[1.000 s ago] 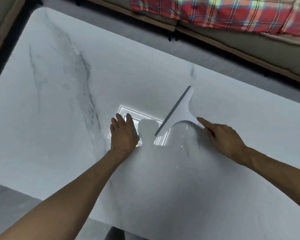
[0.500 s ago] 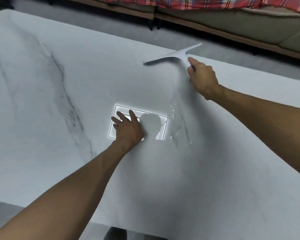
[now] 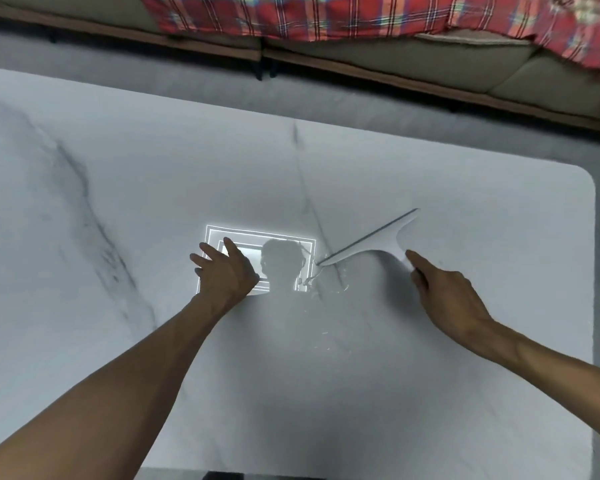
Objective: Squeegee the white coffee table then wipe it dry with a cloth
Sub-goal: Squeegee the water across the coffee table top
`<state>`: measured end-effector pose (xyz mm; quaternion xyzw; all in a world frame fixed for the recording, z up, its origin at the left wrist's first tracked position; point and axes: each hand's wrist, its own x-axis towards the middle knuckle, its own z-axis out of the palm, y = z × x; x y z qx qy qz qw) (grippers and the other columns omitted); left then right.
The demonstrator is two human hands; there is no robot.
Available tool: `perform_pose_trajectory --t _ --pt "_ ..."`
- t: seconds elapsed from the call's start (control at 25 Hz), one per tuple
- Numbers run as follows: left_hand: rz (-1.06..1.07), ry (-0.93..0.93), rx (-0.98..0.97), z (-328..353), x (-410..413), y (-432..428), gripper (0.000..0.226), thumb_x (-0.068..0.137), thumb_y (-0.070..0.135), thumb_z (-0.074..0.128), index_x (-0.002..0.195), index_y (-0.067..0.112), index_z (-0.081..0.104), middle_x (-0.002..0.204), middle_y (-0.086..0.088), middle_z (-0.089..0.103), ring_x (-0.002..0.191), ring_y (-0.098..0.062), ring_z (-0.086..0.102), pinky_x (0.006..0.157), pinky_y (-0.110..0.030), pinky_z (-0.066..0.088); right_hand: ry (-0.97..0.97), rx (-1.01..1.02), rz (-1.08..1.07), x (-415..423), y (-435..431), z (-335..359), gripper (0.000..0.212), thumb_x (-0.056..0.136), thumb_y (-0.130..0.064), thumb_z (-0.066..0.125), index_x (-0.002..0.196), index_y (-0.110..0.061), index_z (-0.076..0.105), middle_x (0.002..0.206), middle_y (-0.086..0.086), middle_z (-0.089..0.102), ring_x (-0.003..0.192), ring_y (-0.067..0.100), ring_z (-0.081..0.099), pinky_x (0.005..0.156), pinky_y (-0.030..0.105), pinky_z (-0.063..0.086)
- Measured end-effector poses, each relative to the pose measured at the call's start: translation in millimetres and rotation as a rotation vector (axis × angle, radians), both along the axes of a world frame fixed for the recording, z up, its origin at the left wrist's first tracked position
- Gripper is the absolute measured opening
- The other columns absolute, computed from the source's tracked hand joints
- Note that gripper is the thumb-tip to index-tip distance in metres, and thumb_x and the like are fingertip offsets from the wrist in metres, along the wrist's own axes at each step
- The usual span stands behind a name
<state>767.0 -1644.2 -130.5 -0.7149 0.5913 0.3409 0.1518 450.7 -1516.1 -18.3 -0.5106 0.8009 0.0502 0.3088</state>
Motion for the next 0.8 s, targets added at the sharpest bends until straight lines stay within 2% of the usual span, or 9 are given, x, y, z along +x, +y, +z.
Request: perform_pose_trajectory --t 0.08,0.16,0.28,0.36,0.44,0.56,0.6,0.72,0.8 --pt "-0.043 0.003 -0.033 -5.9 2.5 0.6 0.074 0.092 0.035 0.044 0.152 0.005 0.012 0.153 -0.036 0.009 0.138 -0.058 0.015 0.111 -0.063 0.025 0.038 -0.118 -0.005 -4.0 -32.4 2.3 0.043 0.102 -0.031 0.034 0.145 -0.026 0.037 0.091 0.017 0.069 0.082 0.04 0.063 0.075 0.038 0.048" --pt "-0.11 0.007 -0.056 -14.4 2.7 3.3 0.072 0.095 0.035 0.036 0.149 -0.006 0.011 0.147 -0.046 0.011 0.132 -0.068 0.014 0.107 -0.066 0.028 0.065 -0.222 -0.023 1.2 -87.7 -3.1 0.04 0.102 -0.024 0.035 0.142 -0.019 0.04 0.109 0.025 0.066 0.098 0.048 0.059 0.082 0.046 0.047" --pt "-0.061 0.015 -0.076 -16.6 3.4 8.6 0.077 0.089 0.032 0.046 0.147 -0.008 0.014 0.141 -0.052 0.015 0.128 -0.071 0.018 0.104 -0.066 0.032 0.004 -0.202 -0.224 14.9 -161.1 -23.7 0.04 0.1 -0.019 0.032 0.139 -0.018 0.04 0.119 0.023 0.06 0.107 0.046 0.052 0.073 0.048 0.047" --pt "-0.104 -0.014 -0.071 -17.5 7.9 8.4 0.09 0.079 0.035 0.06 0.149 0.001 0.015 0.144 -0.048 0.016 0.131 -0.066 0.023 0.102 -0.066 0.032 -0.021 -0.183 -0.298 28.3 -175.0 -36.6 0.037 0.099 -0.018 0.031 0.135 -0.017 0.043 0.118 0.022 0.059 0.108 0.044 0.053 0.069 0.045 0.046" --pt "-0.087 0.012 -0.066 -17.9 9.4 7.6 0.098 0.07 0.038 0.068 0.149 0.009 0.016 0.147 -0.041 0.017 0.133 -0.06 0.026 0.102 -0.068 0.031 0.003 -0.198 -0.213 44.5 -156.2 -45.7 0.037 0.099 -0.015 0.033 0.134 -0.014 0.044 0.117 0.023 0.061 0.108 0.045 0.054 0.077 0.044 0.044" --pt "-0.207 -0.014 -0.013 -12.1 8.9 17.1 0.082 0.066 0.018 0.067 0.135 -0.015 0.038 0.122 -0.058 0.036 0.106 -0.075 0.042 0.081 -0.069 0.046 -0.016 -0.21 -0.015 62.7 -88.2 -47.8 0.043 0.1 -0.02 0.034 0.142 -0.024 0.039 0.11 0.02 0.066 0.1 0.044 0.058 0.08 0.042 0.043" --pt "-0.228 -0.022 -0.019 -8.9 10.9 19.1 0.08 0.067 0.016 0.065 0.136 -0.015 0.037 0.123 -0.059 0.035 0.106 -0.076 0.04 0.082 -0.068 0.045 -0.031 -0.199 0.035 64.1 -61.0 -46.9 0.044 0.1 -0.022 0.035 0.144 -0.029 0.037 0.102 0.017 0.068 0.093 0.042 0.06 0.075 0.04 0.044" --pt "-0.235 -0.026 -0.092 -8.7 16.5 20.7 0.085 0.077 0.022 0.059 0.147 -0.003 0.018 0.141 -0.051 0.016 0.126 -0.072 0.02 0.102 -0.065 0.033 -0.023 -0.129 0.111 54.6 15.0 -36.3 0.045 0.102 -0.027 0.034 0.146 -0.036 0.034 0.085 0.006 0.069 0.076 0.032 0.062 0.065 0.034 0.043" --pt "-0.252 -0.008 -0.166 -6.2 28.3 31.4 0.076 0.079 0.021 0.055 0.144 -0.001 0.023 0.139 -0.047 0.023 0.125 -0.065 0.026 0.102 -0.06 0.036 0.003 -0.071 0.129 44.3 55.3 -26.3 0.046 0.102 -0.028 0.033 0.147 -0.038 0.033 0.079 0.001 0.067 0.067 0.024 0.058 0.061 0.032 0.041"
